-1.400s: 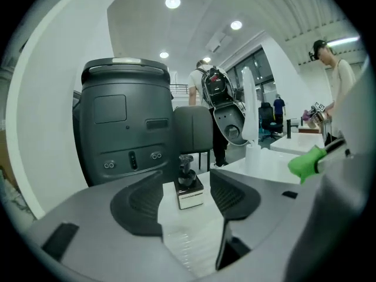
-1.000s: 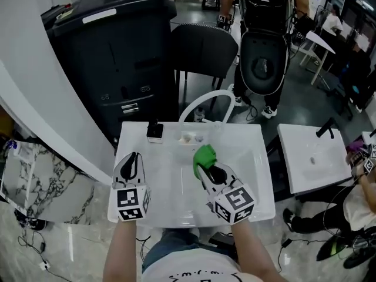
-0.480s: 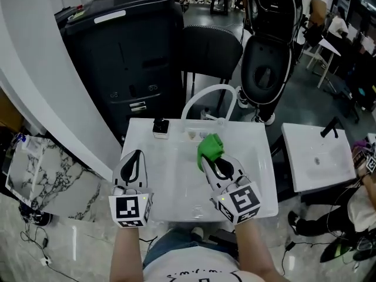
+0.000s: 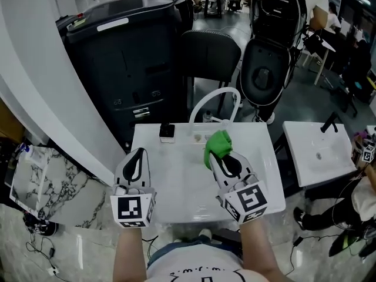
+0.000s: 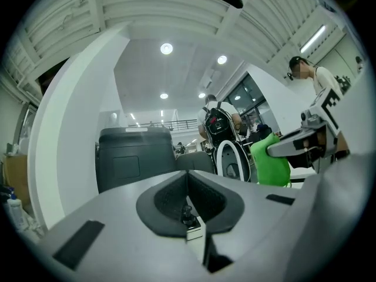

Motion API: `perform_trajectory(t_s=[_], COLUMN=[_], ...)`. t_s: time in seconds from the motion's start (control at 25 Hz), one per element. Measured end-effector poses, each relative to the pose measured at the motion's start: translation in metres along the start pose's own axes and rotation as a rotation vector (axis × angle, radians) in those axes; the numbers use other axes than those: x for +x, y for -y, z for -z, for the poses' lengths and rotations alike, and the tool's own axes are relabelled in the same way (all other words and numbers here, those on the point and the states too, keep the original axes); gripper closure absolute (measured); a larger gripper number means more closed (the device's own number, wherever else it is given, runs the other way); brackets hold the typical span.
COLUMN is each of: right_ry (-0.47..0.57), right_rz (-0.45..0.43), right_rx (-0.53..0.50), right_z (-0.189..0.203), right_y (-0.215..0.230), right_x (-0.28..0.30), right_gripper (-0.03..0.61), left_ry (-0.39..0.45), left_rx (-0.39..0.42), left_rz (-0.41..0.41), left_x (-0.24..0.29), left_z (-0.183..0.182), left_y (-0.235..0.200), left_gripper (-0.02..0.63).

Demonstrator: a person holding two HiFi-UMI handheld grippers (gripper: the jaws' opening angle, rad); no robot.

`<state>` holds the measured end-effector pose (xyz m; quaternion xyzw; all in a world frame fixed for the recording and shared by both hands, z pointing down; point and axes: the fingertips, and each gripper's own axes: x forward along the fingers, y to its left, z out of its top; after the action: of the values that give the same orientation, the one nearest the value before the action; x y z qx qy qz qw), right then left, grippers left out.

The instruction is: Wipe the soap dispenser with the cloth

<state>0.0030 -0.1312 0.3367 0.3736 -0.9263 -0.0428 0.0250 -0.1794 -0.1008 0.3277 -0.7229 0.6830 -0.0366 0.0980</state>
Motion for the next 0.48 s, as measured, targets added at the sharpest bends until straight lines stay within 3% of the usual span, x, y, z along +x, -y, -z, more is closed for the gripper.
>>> perform_trajectory(t_s=[0.48], right_ry=[-0.014], right_rz=[0.036], right_rx=[-0.007], right_z=[-0.001], right_y=[-0.021], right_x=[-0.001], right_gripper=[0.532], left_ry=[0.021], left_rx=[-0.015], left_rz=[0.014], left_x=[-0.015], left_z=[-0.002], left_y=[-0.020], left_gripper=[0.595])
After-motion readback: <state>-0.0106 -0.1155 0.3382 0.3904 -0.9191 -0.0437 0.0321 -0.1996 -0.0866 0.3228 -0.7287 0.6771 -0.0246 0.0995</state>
